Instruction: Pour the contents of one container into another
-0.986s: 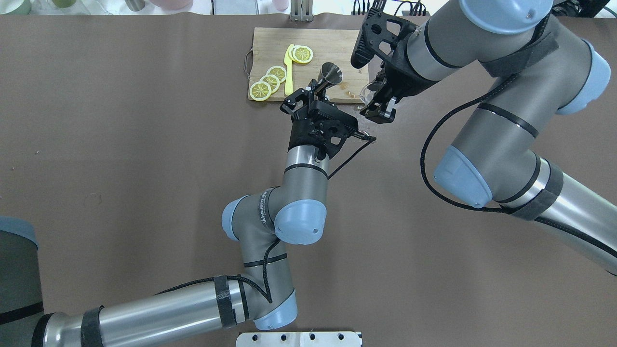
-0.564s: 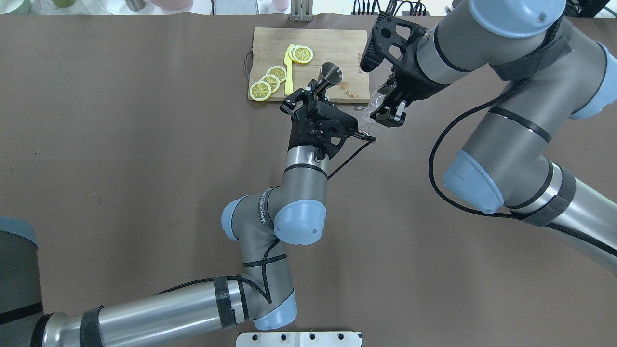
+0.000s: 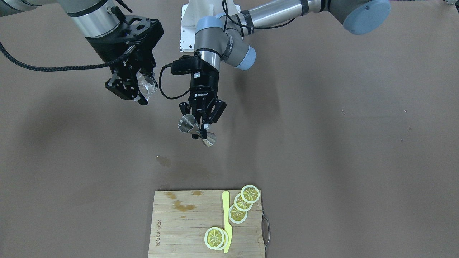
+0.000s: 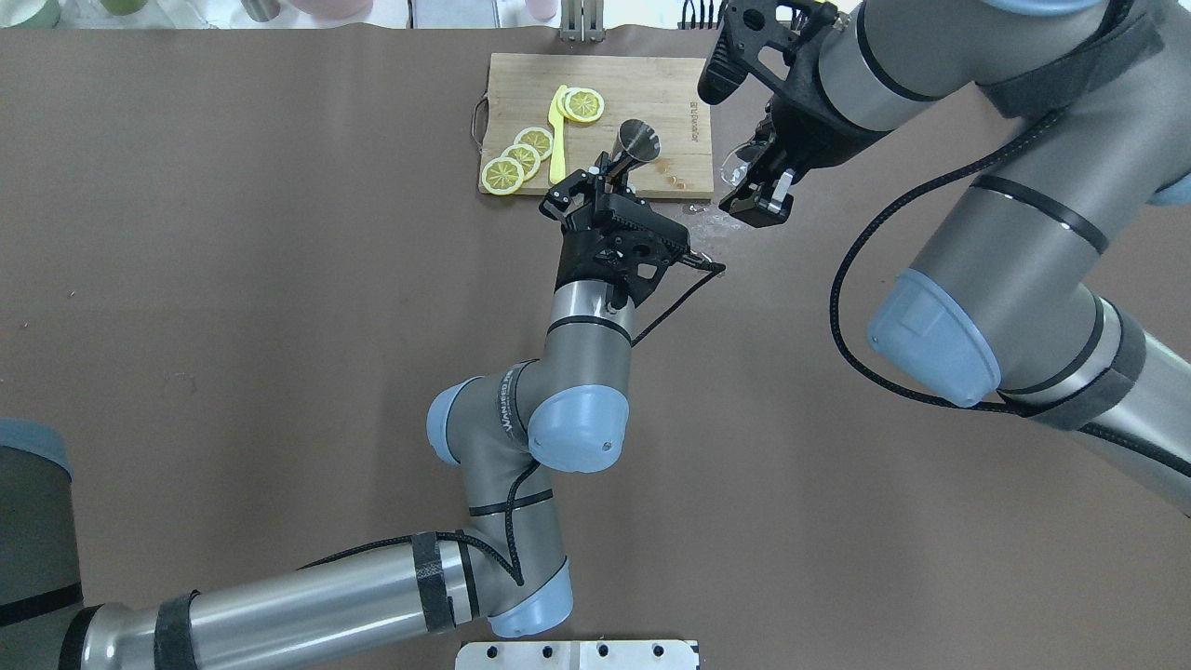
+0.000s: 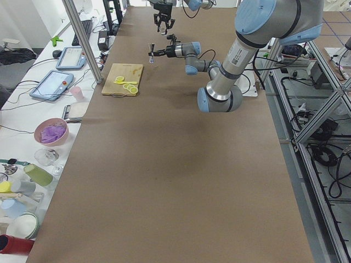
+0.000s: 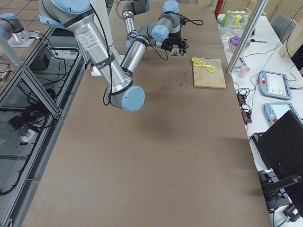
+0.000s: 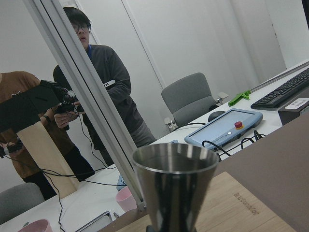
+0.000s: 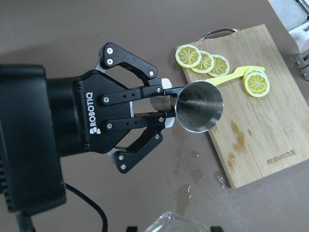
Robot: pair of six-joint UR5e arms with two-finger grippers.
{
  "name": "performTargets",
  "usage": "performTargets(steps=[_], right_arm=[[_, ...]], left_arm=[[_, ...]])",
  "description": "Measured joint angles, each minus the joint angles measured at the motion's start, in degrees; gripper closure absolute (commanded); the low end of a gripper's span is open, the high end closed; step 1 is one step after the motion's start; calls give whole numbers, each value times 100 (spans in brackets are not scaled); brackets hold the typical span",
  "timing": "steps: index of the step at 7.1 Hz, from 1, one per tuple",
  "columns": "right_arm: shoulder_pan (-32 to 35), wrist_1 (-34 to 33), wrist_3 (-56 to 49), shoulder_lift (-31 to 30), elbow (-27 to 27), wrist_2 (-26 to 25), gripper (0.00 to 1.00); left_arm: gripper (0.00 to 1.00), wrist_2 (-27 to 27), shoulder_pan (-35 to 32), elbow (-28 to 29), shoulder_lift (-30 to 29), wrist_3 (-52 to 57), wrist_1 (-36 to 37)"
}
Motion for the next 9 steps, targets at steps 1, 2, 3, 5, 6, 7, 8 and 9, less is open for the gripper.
performTargets(steps=[1,2,3,5,6,7,8,9], right_arm=[[22,-196,-18,163,-76,2,100],[46,-305,-48,304,-225,3,100],[73,-353,-71,454,-445,9,100],[193,-381,-84,831,-979,88,100],[230,-383,-85,1019,-1227,122,100],[243,-411,-85,1176,-1429,129,100],[243,-495,-88,1258,-1533,124,100],[245,-601,-92,1291,-1562,115,100]], left_arm=[[100,0,-3,0,4,0,0],[100,2,-4,0,6,0,-3],[100,8,-4,0,8,0,-9],[100,22,2,0,8,0,-23],[100,27,2,0,11,0,-28],[100,32,2,0,14,0,-32],[100,34,3,0,19,0,-34],[100,35,3,0,22,0,-35]])
